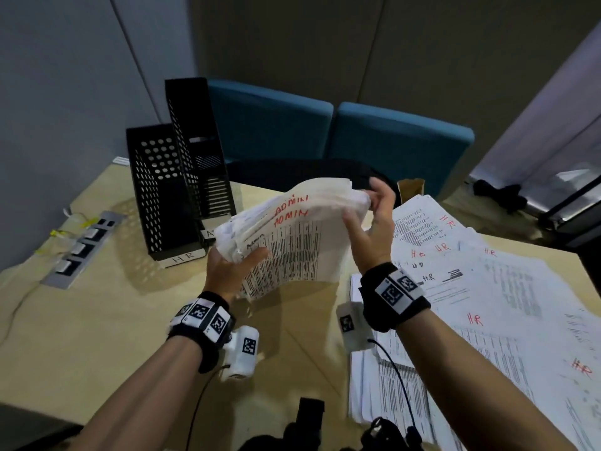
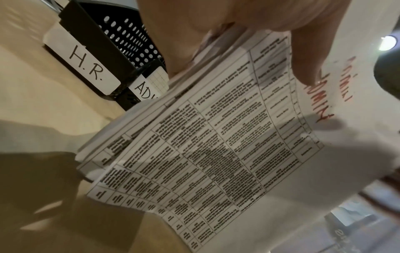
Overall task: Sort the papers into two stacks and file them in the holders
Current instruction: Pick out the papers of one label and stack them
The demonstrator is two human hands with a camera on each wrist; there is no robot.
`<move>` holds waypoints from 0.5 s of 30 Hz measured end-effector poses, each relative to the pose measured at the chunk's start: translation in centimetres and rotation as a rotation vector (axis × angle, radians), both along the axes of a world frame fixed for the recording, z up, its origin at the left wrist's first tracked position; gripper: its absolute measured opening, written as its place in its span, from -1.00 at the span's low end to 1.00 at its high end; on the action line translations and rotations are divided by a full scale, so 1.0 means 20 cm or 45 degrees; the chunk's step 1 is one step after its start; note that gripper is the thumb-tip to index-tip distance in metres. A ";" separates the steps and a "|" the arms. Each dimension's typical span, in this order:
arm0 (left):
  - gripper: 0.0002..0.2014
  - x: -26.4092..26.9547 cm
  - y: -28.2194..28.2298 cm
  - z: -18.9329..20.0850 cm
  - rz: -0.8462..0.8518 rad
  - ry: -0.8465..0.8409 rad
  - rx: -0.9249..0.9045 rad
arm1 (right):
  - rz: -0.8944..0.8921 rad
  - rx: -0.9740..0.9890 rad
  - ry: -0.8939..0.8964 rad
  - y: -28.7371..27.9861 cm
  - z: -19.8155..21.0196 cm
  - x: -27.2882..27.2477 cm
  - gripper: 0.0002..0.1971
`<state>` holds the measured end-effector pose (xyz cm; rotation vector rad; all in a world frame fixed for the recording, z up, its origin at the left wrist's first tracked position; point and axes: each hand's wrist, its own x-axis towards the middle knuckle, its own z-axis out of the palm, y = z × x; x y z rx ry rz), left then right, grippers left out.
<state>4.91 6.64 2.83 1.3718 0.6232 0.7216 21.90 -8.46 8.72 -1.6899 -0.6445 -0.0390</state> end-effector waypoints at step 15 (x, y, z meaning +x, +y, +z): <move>-0.64 -0.01 0.03 0.00 -0.005 -0.044 -0.060 | 0.529 -1.338 -1.121 0.27 0.22 -0.25 -0.14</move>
